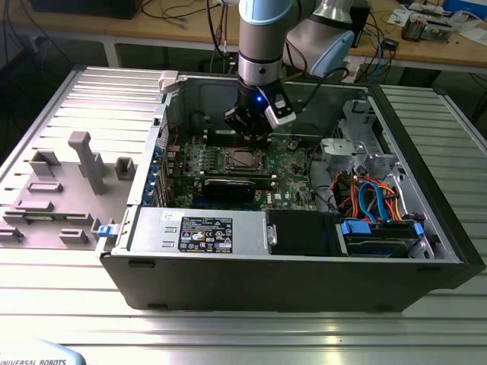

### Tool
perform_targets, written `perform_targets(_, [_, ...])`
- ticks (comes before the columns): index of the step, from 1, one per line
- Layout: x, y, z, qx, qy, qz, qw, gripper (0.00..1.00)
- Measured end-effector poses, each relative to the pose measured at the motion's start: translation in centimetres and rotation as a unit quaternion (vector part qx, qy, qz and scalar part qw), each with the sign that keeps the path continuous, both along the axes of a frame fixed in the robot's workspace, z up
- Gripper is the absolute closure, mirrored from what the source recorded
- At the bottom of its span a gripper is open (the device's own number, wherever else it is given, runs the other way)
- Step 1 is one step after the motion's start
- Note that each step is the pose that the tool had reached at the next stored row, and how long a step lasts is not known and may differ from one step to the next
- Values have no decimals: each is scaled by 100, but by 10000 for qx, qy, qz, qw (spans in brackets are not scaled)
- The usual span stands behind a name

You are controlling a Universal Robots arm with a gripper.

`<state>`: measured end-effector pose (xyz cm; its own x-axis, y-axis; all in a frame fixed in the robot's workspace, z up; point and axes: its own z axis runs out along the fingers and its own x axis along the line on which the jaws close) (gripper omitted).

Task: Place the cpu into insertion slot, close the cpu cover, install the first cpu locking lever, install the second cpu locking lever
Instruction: 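Install the first cpu locking lever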

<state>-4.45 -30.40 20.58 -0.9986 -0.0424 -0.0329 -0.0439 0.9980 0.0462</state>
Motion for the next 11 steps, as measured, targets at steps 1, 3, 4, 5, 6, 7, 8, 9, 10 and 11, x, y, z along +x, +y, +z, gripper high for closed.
perform_targets(1, [0,0,-4,-3,0,0,10000,89])
perform_targets(3, [0,-1,-7,-5,1,0,10000,89])
perform_targets(4, [0,0,-9,-4,1,0,10000,89])
perform_targets(5, [0,0,-10,-4,1,0,10000,89])
perform_targets(6, [0,0,-11,-3,0,0,10000,89])
perform_targets(7, [0,-1,-11,-3,0,-1,10000,89])
perform_targets(8, [-1,-1,-12,-3,0,-1,10000,89])
perform_targets(9, [0,-1,-11,-3,0,-1,10000,89])
perform_targets(10, [0,-2,-10,-2,0,0,10000,89])
perform_targets(11, [0,-2,-8,-2,0,0,10000,89])
